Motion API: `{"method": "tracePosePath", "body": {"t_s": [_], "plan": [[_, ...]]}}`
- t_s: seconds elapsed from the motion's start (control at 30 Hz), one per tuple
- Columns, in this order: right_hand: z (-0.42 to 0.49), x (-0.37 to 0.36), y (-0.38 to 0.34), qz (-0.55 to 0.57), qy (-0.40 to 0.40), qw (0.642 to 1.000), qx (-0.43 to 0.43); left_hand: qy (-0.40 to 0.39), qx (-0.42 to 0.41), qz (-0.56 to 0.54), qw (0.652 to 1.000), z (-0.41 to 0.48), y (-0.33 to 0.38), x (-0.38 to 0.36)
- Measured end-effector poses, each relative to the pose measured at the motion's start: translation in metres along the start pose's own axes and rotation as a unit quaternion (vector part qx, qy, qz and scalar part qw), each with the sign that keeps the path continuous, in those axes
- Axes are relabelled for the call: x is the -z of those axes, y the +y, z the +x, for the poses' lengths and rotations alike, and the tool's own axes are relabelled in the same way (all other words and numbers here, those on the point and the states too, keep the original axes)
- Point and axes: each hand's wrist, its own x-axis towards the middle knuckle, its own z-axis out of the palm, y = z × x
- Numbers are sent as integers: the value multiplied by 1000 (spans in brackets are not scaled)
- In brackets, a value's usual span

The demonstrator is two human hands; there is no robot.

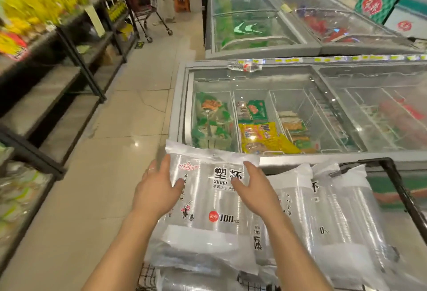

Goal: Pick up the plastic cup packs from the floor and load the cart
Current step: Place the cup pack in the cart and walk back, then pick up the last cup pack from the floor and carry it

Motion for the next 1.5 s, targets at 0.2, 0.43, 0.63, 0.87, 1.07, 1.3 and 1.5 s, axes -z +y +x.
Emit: {"method": "tracePosePath", "body": {"t_s": [0.2,0.43,0.63,0.87,1.07,1.3,1.5], "plan": [[-2,15,-61,-29,0,991,128,67,18,26,997,-17,-14,51],[-39,-18,-154,-79,-13,956,282,179,81,45,979,-87,-80,116],[-110,-96,-255,-138,-54,905,399,238,156,76,956,-194,-191,172],[-264,-253,-376,-205,-103,809,541,278,294,120,907,-373,-357,227],[-408,-383,-458,-212,-158,717,646,288,423,151,845,-534,-471,255],[-526,-507,-532,-229,-202,622,721,277,525,147,791,-661,-578,265],[-592,-623,-605,-199,-247,550,773,272,600,145,738,-715,-683,283]]}}
